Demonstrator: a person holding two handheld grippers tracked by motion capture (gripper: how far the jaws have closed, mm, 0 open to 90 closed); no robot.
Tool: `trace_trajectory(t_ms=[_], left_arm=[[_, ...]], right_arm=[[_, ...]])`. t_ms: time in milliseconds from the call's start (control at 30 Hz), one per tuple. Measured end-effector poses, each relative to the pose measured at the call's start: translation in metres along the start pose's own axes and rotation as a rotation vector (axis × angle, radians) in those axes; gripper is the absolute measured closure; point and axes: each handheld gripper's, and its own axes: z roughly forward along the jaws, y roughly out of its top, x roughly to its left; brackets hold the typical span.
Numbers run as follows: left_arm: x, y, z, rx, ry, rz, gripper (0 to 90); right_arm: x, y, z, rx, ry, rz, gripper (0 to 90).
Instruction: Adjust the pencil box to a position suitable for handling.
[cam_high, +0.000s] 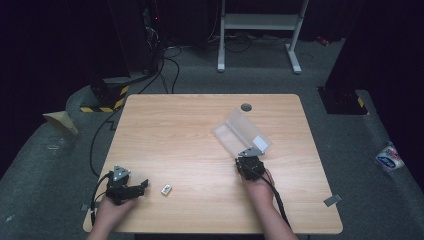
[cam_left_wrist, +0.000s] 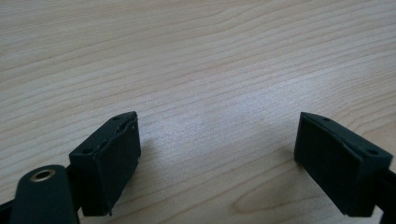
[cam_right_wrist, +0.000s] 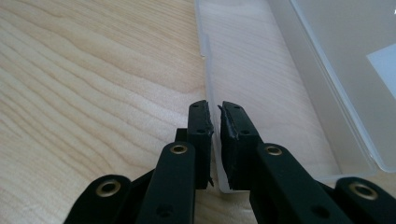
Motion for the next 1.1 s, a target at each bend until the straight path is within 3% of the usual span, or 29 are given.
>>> trace_trajectory(t_ms=[367,833,1000,1067,1100], left_arm=[[0.000,0.000,0.000,0.000,0.000,0.000,14.8],[0.000,0.000,0.000,0.000,0.000,-0.001,14.8],[0.000,0.000,0.000,0.000,0.000,-0.001,14.8],[0.000,0.000,0.000,0.000,0.000,-0.001,14.8],[0.000,0.000,0.000,0.000,0.000,-0.001,14.8]], right_arm=[[0.003,-0.013,-0.014,-0.010,0.005,-0.019,72.8],[-0.003,-0.023,-0.041,-0.054,0.032,0.037,51.9],[-0.008,-0.021,-0.051,-0.098,0.006,0.055,51.1],[-0.016,-0.023,-0.052,-0.109,-0.057,0.064,59.4],[-0.016,-0.023,-0.052,-0.109,-0.057,0.064,59.4]])
